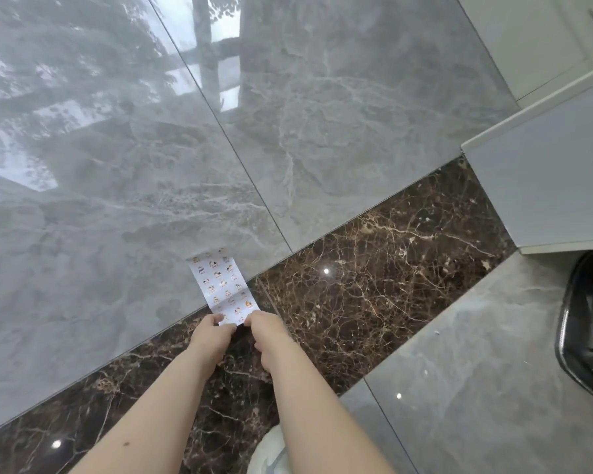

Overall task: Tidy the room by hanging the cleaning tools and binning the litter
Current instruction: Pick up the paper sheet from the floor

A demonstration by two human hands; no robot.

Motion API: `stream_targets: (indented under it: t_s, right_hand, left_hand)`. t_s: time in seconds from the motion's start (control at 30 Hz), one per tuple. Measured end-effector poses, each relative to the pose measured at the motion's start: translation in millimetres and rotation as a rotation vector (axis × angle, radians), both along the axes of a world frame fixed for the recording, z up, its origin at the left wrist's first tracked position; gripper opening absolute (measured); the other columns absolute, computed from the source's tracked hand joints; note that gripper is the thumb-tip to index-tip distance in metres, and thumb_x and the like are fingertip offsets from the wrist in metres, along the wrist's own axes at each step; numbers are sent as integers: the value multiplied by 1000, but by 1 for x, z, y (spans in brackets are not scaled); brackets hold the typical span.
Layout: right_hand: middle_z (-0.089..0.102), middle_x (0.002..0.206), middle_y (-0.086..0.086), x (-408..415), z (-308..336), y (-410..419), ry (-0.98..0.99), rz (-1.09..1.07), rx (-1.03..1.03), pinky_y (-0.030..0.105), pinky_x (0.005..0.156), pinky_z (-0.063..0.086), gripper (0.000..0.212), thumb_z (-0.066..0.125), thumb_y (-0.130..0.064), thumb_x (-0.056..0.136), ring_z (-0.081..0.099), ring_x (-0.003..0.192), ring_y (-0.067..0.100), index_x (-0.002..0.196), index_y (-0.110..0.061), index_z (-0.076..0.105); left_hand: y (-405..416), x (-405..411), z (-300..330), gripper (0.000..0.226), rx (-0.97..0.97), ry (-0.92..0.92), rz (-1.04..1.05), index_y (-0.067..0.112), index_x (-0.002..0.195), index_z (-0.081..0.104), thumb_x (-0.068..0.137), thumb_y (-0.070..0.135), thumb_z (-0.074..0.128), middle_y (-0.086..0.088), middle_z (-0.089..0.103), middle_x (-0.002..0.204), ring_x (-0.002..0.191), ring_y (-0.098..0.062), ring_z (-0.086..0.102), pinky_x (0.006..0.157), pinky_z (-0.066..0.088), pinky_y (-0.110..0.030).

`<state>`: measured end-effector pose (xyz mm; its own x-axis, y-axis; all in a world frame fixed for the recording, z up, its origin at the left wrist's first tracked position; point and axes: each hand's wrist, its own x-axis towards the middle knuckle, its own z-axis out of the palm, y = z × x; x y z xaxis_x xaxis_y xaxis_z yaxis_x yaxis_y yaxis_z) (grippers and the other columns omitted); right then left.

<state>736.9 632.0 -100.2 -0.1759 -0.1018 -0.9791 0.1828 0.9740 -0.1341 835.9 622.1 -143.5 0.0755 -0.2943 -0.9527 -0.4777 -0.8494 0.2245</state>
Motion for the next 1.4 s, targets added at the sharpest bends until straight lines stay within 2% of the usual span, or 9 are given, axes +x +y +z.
stream_targets:
  t_s: [0.13,0.2,0.27,0.4,0.6,0.83,1.0,1.3,1.4]
  right_hand:
    - [54,121,18,-4,-7,-2,-24,-84,27,33,89,42,38,41,-6,92,46,96,21,128,0,52]
    - [58,107,13,-5,-13,-1,-20,-131,18,32,87,44,32,40,-4,92,49,88,19,119,-4,56]
    - [51,81,4,-4,-12,-2,-3,-181,-4,24,66,41,28,39,-4,94,46,71,14,113,-9,58]
    - [59,125,14,-5,2,1,56,-316,-57,23,82,42,37,41,-4,95,53,100,20,126,-7,60]
    - [63,127,8,2,65,-6,112,-219,-222,19,91,46,31,49,-2,92,58,113,18,115,-8,68]
    - [75,96,8,2,160,-41,341,-20,-453,25,82,56,17,64,-5,83,67,83,14,94,-5,77]
    - [66,76,-6,2,222,-62,339,29,-523,18,71,48,17,61,-5,85,61,73,7,92,-6,76]
    - [58,85,1,35,313,-84,410,336,-647,4,49,35,9,57,-4,85,52,73,11,88,-13,59]
    - [56,87,2,61,336,-88,357,307,-660,15,62,46,17,61,-4,82,55,76,14,91,-13,48]
  left_hand:
    - [-3,-3,-13,45,3,-23,21,7,137,45,93,14,52,-23,52,135,123,-37,53,99,47,-44]
    - [-3,-2,-17,43,15,-23,27,4,134,47,92,13,53,-26,51,135,120,-39,55,102,45,-45]
    - [-5,-2,-16,42,16,-22,47,3,131,48,91,11,56,-28,57,125,93,-31,59,87,51,-41]
    - [-6,-1,-3,47,-2,-34,90,-2,131,43,87,5,59,-28,60,102,61,-19,44,59,47,-38]
    - [-8,1,55,50,-75,-50,158,-3,133,44,85,2,58,-23,63,111,91,-32,63,82,51,-44]
    - [-34,5,148,25,-175,76,240,-4,93,60,85,0,37,-25,63,91,86,-36,61,68,46,-40]
    - [-57,8,221,34,-295,100,351,4,117,57,89,21,47,-17,65,112,107,-40,62,95,50,-53]
    - [-65,34,321,21,-567,20,644,4,106,64,91,16,56,-12,68,102,90,-29,65,75,54,-39]
    - [-62,62,344,17,-604,-3,734,3,101,66,91,13,57,-11,67,93,77,-22,61,64,49,-29]
